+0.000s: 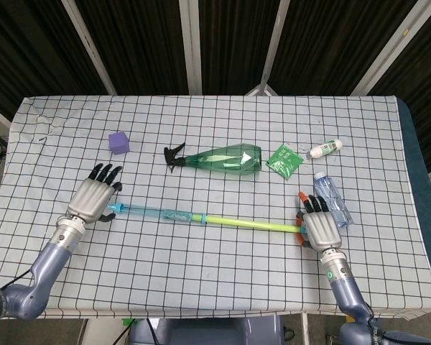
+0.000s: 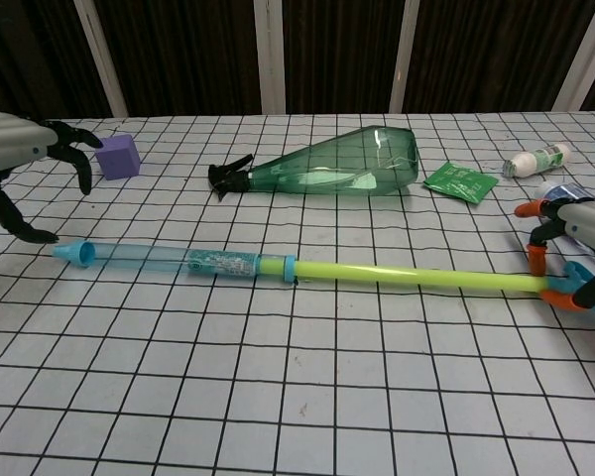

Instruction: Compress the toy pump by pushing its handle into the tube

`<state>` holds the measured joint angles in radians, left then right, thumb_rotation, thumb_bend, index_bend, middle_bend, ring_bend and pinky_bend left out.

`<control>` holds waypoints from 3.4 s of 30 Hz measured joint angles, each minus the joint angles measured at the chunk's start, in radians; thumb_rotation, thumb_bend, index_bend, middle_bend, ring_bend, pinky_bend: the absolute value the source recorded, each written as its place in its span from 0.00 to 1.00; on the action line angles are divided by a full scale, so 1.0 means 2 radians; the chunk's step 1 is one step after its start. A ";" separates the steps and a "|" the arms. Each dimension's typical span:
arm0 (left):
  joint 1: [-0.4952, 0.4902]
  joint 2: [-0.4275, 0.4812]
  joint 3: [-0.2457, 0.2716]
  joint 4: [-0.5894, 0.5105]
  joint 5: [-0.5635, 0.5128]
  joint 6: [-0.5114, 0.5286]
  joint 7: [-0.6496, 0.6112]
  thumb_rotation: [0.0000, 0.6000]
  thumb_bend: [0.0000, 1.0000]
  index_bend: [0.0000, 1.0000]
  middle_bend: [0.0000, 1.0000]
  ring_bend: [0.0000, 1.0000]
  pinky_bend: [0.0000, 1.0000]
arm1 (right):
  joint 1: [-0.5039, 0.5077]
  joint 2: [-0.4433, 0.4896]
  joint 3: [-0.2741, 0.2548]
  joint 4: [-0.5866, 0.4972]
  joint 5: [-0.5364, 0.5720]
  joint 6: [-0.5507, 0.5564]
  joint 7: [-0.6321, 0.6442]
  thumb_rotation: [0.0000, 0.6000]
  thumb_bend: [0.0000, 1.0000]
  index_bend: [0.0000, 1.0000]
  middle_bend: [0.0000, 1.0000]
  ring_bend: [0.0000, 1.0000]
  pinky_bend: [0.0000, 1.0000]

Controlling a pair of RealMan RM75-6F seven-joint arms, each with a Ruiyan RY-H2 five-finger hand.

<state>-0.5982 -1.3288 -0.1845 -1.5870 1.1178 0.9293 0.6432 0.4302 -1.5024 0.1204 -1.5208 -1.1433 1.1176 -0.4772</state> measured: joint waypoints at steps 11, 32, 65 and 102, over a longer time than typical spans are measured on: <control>-0.022 -0.050 0.022 0.041 -0.057 -0.001 0.032 1.00 0.34 0.41 0.05 0.00 0.00 | 0.002 0.001 -0.001 0.001 0.000 0.001 0.007 1.00 0.48 0.60 0.11 0.00 0.00; -0.037 -0.070 0.041 0.065 -0.077 0.010 0.013 1.00 0.44 0.47 0.06 0.00 0.00 | 0.003 0.001 -0.004 -0.002 0.005 0.006 0.008 1.00 0.49 0.61 0.11 0.00 0.00; -0.040 -0.041 0.047 -0.017 -0.052 0.048 -0.005 1.00 0.47 0.56 0.07 0.00 0.00 | -0.001 0.014 -0.006 -0.051 -0.011 0.025 0.018 1.00 0.49 0.61 0.12 0.00 0.00; -0.033 -0.028 0.050 -0.094 -0.043 0.093 -0.007 1.00 0.47 0.55 0.07 0.00 0.00 | 0.012 -0.012 -0.018 -0.159 -0.017 0.076 -0.132 1.00 0.49 0.63 0.12 0.00 0.00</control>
<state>-0.6647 -1.3856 -0.0851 -1.7742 1.0318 1.1154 0.6288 0.4539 -1.5258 0.0848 -1.8397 -1.1782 1.2702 -0.7408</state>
